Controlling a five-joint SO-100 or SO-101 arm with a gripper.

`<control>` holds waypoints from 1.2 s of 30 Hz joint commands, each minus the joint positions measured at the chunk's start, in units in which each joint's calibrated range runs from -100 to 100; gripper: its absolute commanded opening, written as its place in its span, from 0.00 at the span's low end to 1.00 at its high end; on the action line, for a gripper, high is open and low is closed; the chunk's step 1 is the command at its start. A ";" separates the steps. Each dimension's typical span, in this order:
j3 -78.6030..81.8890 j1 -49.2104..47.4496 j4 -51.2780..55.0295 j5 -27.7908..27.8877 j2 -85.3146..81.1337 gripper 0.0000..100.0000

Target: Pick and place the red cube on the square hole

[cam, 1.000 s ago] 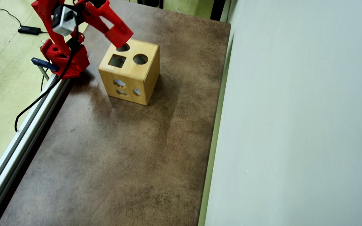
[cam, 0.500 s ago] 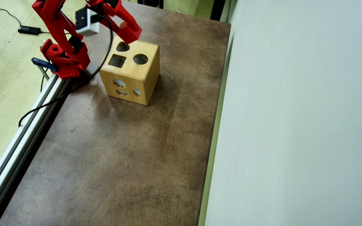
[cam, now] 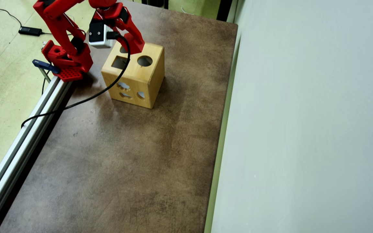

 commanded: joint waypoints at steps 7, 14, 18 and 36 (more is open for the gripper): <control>9.27 -0.38 0.65 -0.98 -5.01 0.21; 16.15 -0.45 0.49 -1.07 -7.21 0.21; 16.42 0.14 0.49 -1.03 -7.21 0.21; 20.54 0.37 0.81 -0.44 -7.30 0.21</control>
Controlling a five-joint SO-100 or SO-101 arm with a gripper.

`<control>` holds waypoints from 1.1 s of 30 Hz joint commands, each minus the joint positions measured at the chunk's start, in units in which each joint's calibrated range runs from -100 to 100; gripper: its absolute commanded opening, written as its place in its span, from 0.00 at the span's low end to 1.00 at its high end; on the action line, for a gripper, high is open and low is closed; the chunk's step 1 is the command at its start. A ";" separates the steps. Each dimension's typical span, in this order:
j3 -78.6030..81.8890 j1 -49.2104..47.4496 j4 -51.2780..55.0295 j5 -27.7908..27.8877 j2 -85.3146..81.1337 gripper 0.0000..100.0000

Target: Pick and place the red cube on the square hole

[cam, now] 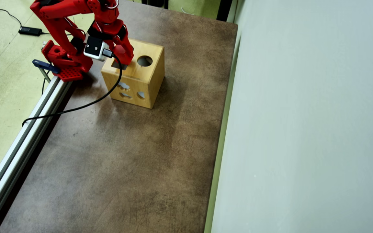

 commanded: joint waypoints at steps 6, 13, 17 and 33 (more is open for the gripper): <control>3.00 0.58 0.33 0.54 -4.76 0.21; 5.15 0.58 0.17 0.54 -6.29 0.21; 6.31 0.58 0.17 0.54 -8.41 0.21; 6.76 0.81 0.09 0.49 -7.65 0.21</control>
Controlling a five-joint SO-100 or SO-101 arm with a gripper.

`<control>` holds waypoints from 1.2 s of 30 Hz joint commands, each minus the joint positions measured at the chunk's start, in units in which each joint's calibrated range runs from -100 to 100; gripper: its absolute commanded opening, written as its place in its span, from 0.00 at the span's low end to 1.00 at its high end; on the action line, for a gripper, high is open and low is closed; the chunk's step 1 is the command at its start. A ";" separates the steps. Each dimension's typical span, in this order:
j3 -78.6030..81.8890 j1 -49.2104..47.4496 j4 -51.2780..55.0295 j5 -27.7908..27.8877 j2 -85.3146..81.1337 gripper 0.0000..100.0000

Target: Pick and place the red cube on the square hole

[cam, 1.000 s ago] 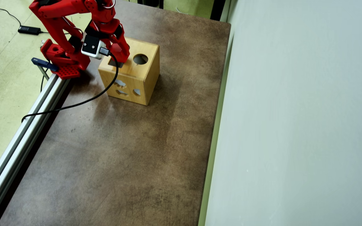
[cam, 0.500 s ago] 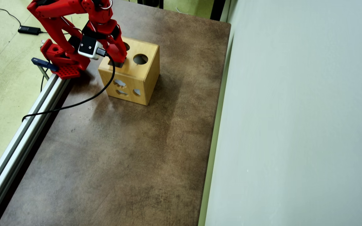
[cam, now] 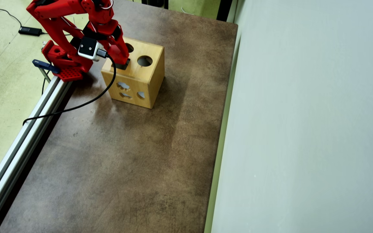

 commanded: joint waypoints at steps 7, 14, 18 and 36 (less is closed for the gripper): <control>0.61 4.98 0.01 0.39 -1.12 0.21; 0.43 4.46 0.01 0.39 -1.12 0.21; -0.29 4.39 -0.07 0.34 -0.53 0.21; -4.85 1.19 -0.07 0.24 2.10 0.21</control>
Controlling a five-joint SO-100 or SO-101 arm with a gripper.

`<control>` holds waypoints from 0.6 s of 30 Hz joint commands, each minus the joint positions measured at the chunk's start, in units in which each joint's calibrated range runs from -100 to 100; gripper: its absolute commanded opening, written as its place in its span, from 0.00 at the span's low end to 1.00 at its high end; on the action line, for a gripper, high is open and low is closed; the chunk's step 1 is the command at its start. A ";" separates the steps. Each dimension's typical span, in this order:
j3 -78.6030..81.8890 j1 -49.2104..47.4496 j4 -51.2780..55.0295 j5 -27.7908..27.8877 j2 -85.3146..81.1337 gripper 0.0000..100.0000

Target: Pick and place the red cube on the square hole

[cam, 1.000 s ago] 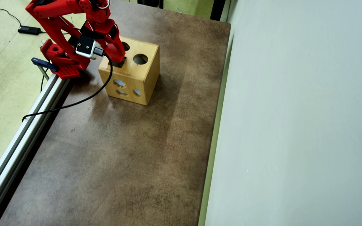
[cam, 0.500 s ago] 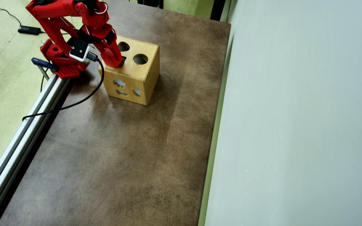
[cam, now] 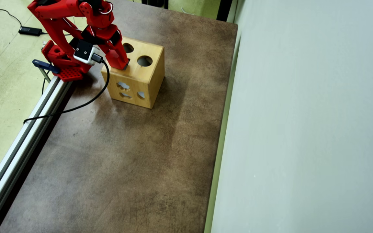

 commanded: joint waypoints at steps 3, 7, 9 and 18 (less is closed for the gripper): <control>-2.77 -1.03 -0.07 0.20 -0.10 0.21; -2.06 -0.59 -0.07 0.20 -0.01 0.21; -1.97 -0.37 -0.07 0.20 0.07 0.21; -1.97 -0.22 -0.07 0.20 3.47 0.21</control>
